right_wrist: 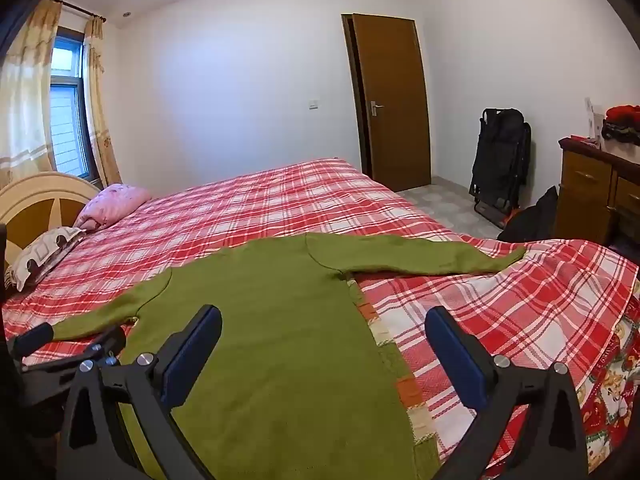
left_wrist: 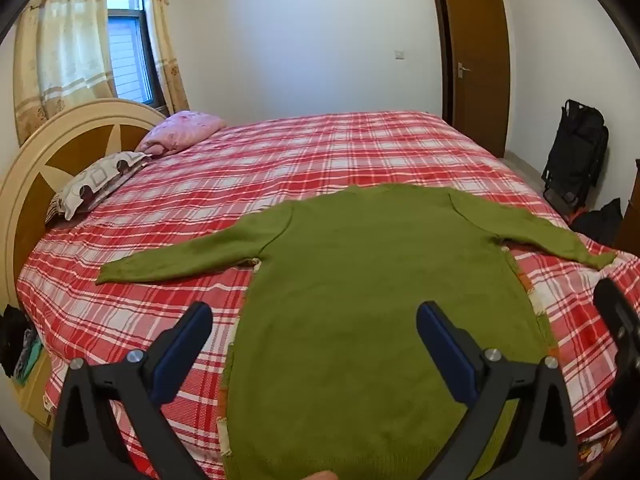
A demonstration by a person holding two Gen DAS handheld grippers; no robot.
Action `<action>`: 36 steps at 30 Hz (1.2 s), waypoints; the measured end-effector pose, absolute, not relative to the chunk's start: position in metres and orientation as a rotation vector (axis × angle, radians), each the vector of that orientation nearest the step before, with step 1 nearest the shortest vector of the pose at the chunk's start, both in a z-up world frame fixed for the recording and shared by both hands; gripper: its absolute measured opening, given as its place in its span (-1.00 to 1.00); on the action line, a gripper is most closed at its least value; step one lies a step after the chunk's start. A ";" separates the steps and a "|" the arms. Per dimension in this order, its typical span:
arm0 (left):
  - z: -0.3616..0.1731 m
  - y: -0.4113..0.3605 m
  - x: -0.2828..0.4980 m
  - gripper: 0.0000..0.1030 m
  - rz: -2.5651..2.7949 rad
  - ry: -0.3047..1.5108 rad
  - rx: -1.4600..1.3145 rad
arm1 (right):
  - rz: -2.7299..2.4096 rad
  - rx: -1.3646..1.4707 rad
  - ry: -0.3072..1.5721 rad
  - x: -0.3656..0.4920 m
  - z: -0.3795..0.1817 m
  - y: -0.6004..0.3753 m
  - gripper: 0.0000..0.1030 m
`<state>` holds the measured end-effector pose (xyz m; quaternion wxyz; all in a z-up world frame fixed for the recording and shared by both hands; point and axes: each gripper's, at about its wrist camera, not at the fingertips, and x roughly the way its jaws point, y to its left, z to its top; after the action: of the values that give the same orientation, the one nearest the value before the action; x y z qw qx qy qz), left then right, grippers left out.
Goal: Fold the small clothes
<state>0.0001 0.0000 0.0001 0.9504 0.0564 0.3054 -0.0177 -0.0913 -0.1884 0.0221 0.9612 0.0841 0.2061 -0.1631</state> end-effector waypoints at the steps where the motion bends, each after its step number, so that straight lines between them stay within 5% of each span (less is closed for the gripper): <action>1: 0.000 0.000 0.000 1.00 -0.039 0.624 0.113 | -0.333 0.171 0.422 -0.091 0.021 -0.188 0.98; 36: -0.012 -0.002 -0.005 1.00 -0.061 0.671 0.133 | -0.359 0.177 0.497 -0.086 0.019 -0.188 0.98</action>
<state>-0.0045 -0.0023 -0.0120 0.9417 0.0654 0.3287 -0.0301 -0.0857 -0.1877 0.0193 0.9495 0.0871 0.2443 -0.1762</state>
